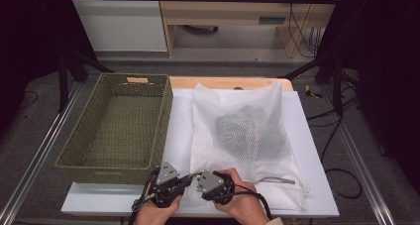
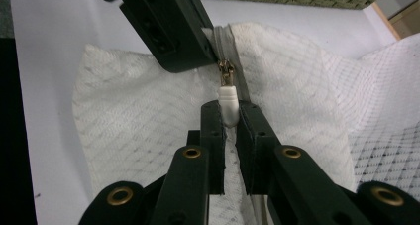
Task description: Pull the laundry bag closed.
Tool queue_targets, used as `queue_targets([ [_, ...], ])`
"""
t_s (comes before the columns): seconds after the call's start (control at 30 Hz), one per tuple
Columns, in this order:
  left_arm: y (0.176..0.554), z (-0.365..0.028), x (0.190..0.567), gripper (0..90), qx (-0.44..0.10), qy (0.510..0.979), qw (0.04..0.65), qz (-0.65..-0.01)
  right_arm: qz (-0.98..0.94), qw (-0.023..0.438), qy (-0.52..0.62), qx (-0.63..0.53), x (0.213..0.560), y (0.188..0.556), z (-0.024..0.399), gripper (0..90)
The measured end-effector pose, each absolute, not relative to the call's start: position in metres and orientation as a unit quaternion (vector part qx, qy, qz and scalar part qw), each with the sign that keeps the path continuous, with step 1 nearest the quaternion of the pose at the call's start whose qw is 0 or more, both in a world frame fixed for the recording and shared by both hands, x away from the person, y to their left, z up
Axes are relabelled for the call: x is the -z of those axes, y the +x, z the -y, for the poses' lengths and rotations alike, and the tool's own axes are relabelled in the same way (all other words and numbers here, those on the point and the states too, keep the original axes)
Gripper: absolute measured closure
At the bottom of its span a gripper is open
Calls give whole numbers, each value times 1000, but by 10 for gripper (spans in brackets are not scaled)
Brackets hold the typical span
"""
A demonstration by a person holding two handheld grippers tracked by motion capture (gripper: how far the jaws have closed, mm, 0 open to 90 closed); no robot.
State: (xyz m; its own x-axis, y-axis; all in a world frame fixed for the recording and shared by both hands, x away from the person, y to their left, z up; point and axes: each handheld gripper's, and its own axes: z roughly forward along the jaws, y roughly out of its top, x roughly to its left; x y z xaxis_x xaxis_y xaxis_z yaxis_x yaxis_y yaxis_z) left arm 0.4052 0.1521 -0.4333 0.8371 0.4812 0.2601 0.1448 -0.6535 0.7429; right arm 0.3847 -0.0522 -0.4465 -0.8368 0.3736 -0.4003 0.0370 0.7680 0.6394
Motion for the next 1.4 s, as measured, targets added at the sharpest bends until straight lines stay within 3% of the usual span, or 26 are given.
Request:
queue_targets([
  [1.4, 405, -153, 443, 881, -216, 878, 387, -180, -914, 230, 137, -306, 453, 393, 67, 821],
])
